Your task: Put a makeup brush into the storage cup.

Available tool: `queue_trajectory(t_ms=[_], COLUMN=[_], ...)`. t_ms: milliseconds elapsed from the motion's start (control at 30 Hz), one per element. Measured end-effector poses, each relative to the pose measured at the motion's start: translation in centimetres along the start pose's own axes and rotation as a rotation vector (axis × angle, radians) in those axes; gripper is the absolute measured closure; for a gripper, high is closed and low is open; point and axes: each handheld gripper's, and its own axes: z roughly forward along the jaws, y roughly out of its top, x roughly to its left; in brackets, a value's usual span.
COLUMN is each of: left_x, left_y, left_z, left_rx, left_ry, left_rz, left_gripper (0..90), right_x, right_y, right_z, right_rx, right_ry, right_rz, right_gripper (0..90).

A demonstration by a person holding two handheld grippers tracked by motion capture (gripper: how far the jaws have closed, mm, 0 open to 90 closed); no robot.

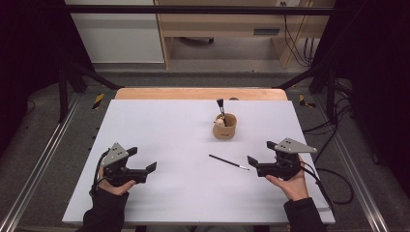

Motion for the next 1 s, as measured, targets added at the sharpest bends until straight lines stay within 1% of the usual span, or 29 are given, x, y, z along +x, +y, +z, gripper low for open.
queue_trajectory(t_ms=[33,133,267,367,433,467,733,767,1000], left_x=[0.0,-0.1,-0.1,-0.1,-0.1,-0.2,-0.2,-0.3,-0.4], left_y=[0.0,0.0,0.0,0.0,0.0,0.0,-0.1,0.0,0.0], left_z=[0.0,0.0,0.1,0.1,0.1,0.1,0.3,0.3,0.3], left_rx=[0.000,-0.002,0.004,0.006,0.006,0.007,0.011,0.011,0.012], left_ry=[0.000,-0.002,-0.006,-0.007,-0.007,-0.007,-0.009,-0.011,-0.015], left_rz=[0.000,0.001,0.004,0.004,0.006,0.007,0.009,0.009,0.016], left_gripper=[6.0,6.1,6.1,6.0,6.1,6.1,6.1,6.1,6.2], right_x=[0.0,0.5,0.8,1.0,1.1,1.2,1.7,1.8,2.2], right_y=[0.0,0.5,1.0,1.4,1.5,1.6,2.2,2.3,2.4], right_z=[0.0,0.7,1.4,2.0,2.2,2.6,4.0,4.4,6.0], right_rx=[0.000,0.041,0.071,0.088,0.097,0.107,0.145,0.154,0.204], right_ry=[0.000,0.006,0.006,0.013,0.015,0.018,0.036,0.042,0.060], right_rz=[0.000,-0.020,-0.034,-0.049,-0.050,-0.062,-0.077,-0.092,-0.102], right_gripper=[10.3,12.5,13.8,14.4,14.7,15.2,17.9,18.7,20.7])
